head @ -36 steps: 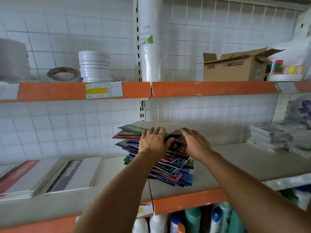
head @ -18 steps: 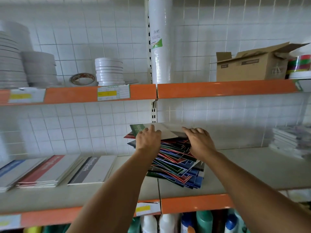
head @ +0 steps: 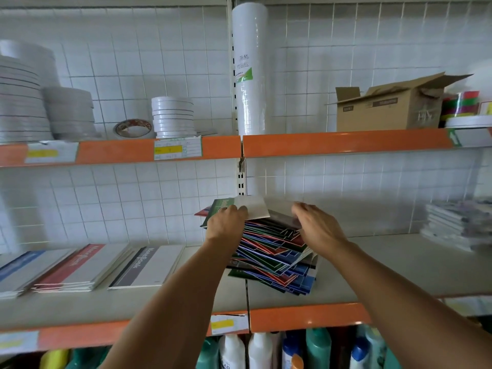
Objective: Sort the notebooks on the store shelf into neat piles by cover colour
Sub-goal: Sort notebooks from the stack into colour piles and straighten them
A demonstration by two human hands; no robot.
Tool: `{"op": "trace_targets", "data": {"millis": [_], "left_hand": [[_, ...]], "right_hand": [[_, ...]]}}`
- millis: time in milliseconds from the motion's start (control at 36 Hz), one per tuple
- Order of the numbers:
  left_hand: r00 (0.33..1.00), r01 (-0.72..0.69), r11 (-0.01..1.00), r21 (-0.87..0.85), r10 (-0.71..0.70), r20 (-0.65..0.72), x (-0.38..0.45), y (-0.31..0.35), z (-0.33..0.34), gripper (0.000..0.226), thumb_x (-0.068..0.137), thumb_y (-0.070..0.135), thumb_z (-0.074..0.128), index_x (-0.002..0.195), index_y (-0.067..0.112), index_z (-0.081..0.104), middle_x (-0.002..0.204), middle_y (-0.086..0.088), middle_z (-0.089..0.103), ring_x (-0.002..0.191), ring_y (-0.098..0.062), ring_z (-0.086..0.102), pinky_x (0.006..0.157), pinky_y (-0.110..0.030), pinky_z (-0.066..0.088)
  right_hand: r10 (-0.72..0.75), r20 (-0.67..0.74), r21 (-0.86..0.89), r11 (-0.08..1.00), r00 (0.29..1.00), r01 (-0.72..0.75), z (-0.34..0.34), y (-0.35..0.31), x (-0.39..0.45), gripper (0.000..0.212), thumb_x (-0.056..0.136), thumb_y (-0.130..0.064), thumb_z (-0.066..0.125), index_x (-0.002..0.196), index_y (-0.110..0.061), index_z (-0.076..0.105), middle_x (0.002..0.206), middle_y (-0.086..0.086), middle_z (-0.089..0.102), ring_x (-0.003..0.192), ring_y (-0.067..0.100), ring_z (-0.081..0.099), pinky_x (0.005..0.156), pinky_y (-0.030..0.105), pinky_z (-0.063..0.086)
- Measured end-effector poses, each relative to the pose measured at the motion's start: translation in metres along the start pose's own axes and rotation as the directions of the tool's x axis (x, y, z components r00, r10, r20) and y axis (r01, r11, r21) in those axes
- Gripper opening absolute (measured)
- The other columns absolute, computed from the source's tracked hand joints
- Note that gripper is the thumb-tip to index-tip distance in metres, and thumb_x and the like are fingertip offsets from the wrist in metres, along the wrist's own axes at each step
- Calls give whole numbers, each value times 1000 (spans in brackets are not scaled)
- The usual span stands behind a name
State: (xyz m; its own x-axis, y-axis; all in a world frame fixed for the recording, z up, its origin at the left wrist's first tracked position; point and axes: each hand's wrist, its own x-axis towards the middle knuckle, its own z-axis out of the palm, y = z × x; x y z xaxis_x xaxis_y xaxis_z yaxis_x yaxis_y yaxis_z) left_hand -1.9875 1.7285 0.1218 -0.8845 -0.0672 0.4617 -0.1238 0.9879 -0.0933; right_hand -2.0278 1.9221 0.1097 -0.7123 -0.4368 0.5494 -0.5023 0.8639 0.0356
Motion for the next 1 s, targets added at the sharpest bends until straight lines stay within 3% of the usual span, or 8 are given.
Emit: {"op": "trace_targets", "data": {"millis": [111, 222, 306, 417, 528, 750, 1000], "left_hand": [[1000, -2, 999, -48, 1, -9, -6, -1, -3, 40, 94, 2, 43, 132, 17, 41, 118, -9, 58, 101, -26, 61, 80, -38, 54], [1000, -10, 997, -73, 8, -29, -12, -1, -7, 42, 95, 2, 42, 134, 18, 39, 123, -8, 57, 103, -26, 60, 84, -39, 52], [999, -6, 998, -61, 4, -38, -17, -2, -10, 46, 95, 2, 42, 138, 17, 36, 127, -8, 55, 106, -26, 59, 85, -38, 51], [999, 8, 999, -47, -10, -45, -25, -2, -15, 49, 95, 2, 43, 140, 17, 34, 130, -7, 52, 109, -27, 57, 86, -38, 51], [998, 33, 998, -46, -36, -52, -40, -5, -19, 52, 93, 3, 47, 140, 19, 33, 132, -5, 51, 112, -27, 56, 87, -39, 51], [995, 81, 997, 18, -79, -61, -87, -22, -34, 51, 96, 4, 39, 143, 20, 34, 138, -3, 48, 115, -27, 55, 90, -38, 49], [966, 254, 967, -19, -255, -49, -143, -72, -38, 52, 96, 6, 38, 145, 24, 38, 142, -4, 46, 117, -31, 55, 88, -40, 48]], "right_hand": [[-24, 80, 10, 1000, 997, 24, -3, 2, 0, 72, 82, 15, 49, 144, -20, 34, 150, 1, 37, 120, 18, 51, 90, 27, 47], [-114, 58, -47, 992, 992, 117, -8, 2, 0, 60, 90, 1, 47, 142, -28, 41, 134, -5, 56, 114, 16, 47, 87, 27, 41], [-157, 47, -90, 983, 986, 161, -9, 2, -3, 50, 95, -8, 43, 141, -27, 42, 128, -5, 59, 112, 16, 45, 90, 29, 40], [-184, 80, -88, 978, 980, 191, -12, -3, -9, 52, 94, -1, 39, 143, -20, 38, 141, 0, 48, 125, 18, 41, 102, 32, 40], [-179, 137, -38, 982, 974, 185, -18, -11, -17, 75, 88, 12, 36, 152, -22, 17, 154, 7, 30, 137, 23, 34, 112, 37, 34], [-127, 123, 22, 992, 984, 125, -30, -31, -24, 70, 95, 5, 40, 151, -30, 17, 158, 6, 19, 142, 25, 28, 114, 40, 26], [-231, 59, 50, 972, 971, 228, -43, -78, -31, 73, 93, 10, 37, 152, -27, 13, 160, 7, 14, 143, 25, 26, 114, 38, 31]]}}
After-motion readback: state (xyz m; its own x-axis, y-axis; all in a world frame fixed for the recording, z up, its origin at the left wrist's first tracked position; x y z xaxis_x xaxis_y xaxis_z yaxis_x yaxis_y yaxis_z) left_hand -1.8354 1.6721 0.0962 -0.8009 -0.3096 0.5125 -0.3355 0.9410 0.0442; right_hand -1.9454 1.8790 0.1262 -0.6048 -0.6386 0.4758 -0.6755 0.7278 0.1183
